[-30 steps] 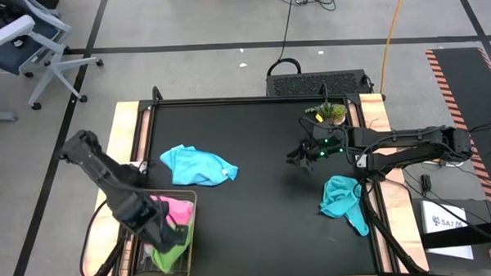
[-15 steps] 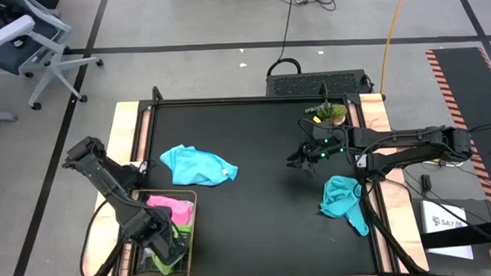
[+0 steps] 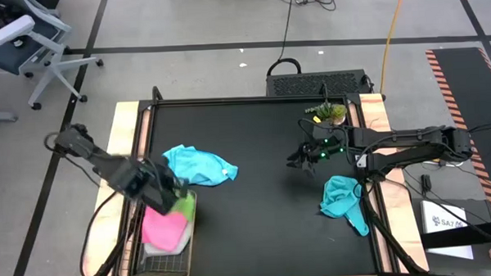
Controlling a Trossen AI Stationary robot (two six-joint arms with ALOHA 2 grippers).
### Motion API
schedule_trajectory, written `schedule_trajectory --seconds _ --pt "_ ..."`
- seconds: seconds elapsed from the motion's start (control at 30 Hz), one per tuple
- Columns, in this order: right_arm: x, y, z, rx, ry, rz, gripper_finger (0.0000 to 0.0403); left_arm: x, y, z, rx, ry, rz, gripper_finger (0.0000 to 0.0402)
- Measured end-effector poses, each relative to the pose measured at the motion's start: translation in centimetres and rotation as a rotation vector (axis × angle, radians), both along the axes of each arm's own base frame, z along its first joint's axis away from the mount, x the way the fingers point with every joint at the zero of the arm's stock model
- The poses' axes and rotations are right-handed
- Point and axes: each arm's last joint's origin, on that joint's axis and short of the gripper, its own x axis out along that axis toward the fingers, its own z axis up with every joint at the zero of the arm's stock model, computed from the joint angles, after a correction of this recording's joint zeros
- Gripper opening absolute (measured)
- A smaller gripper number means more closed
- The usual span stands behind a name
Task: Fold microfiber towels
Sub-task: Put the folded green microfiber cloth into the wire basket
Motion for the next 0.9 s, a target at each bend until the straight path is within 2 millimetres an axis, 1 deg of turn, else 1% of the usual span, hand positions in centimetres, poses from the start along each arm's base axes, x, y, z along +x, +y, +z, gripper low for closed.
schedule_trajectory --seconds 0.07,0.2,0.37,0.47,0.57,0.63,0.77,0.83,0.9 --pt "0.0 0.0 0.0 0.000 0.000 0.000 0.0121 -0.4 1.1 0.8 0.025 -0.052 -0.002 0.0003" --pt "0.0 0.0 0.0 0.005 0.002 -0.008 0.0121 -1.0 2.1 1.4 0.013 -0.078 -0.015 0.0003" --pt "0.0 -0.1 0.0 -0.009 0.005 -0.030 0.0121 -1.6 2.2 1.7 -0.038 -0.051 -0.070 0.0002" --pt "0.0 -0.4 0.0 -0.009 0.005 -0.043 0.0121 -2.1 2.5 2.0 -0.056 -0.064 -0.061 0.0002" --pt "-0.1 -0.5 0.0 -0.007 0.005 -0.051 0.0121 -2.1 2.0 1.8 -0.119 -0.031 -0.057 0.0001" --pt "-0.1 -0.5 0.0 -0.008 0.005 -0.052 0.0121 -1.8 1.5 0.9 -0.156 0.036 -0.068 0.0001" --pt "-0.1 -0.5 0.0 -0.007 0.005 -0.052 0.0121 -1.4 0.5 -1.9 -0.195 0.167 -0.041 0.0001" --pt "-0.1 -0.5 0.0 -0.007 0.005 -0.052 0.0121 -0.9 -0.3 -3.3 -0.266 0.194 -0.044 0.0001" --pt "-0.1 -0.5 0.0 -0.007 0.005 -0.051 0.0121 -0.4 -1.2 -4.3 -0.363 0.183 -0.051 0.0001"
